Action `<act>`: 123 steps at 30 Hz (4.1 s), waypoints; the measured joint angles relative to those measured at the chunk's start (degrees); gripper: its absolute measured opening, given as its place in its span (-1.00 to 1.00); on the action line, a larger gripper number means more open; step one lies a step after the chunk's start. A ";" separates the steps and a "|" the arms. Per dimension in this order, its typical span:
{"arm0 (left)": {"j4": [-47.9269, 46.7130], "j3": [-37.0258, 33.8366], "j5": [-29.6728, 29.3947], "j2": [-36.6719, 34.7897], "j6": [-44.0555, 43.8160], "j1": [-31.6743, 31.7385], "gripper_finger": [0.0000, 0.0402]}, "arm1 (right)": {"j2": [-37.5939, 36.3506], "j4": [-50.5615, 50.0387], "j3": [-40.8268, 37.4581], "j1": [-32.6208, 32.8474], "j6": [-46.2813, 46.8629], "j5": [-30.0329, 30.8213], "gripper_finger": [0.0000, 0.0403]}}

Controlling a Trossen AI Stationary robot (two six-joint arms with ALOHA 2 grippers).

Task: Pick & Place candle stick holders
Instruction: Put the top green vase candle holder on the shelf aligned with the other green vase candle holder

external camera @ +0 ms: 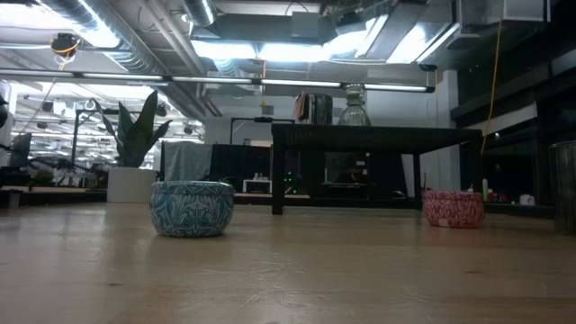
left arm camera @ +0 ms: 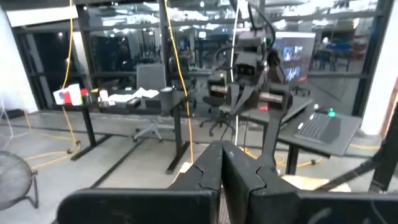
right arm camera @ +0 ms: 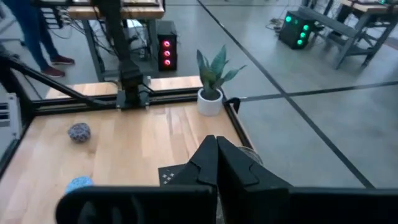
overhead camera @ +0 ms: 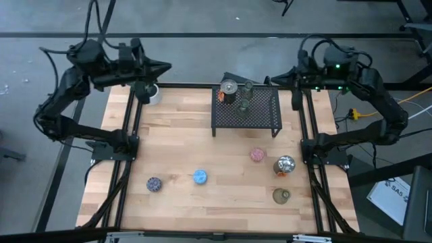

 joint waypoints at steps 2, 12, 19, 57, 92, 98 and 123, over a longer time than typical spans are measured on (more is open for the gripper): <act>-2.14 -0.02 -1.05 -0.91 0.81 0.00 -0.99 | -0.73 -0.02 0.00 -0.24 0.02 -0.79 -1.00; -6.61 -0.02 0.64 -2.23 2.04 0.00 -0.99 | -1.81 -1.54 0.00 -0.28 -0.06 -3.97 -1.00; -6.82 -0.04 0.88 -4.18 1.99 -0.02 -0.99 | -3.38 -3.46 -0.02 -0.29 -0.03 -3.09 -1.00; -11.87 -0.04 0.01 -9.58 1.98 0.00 -0.99 | -3.61 -1.87 -0.02 -0.28 1.80 -1.79 -1.00; -11.71 -0.04 -0.06 11.20 1.56 -0.02 -0.93 | 4.95 -8.53 -0.04 -0.28 2.56 -1.33 -1.00; -9.55 -0.04 2.88 17.24 1.56 -0.09 -0.93 | 8.28 -8.54 -0.04 -0.28 2.56 -1.33 -1.00; -3.36 -0.06 5.51 25.20 0.01 -0.13 -0.46 | 15.95 -9.90 -0.04 0.38 2.49 -1.94 -0.98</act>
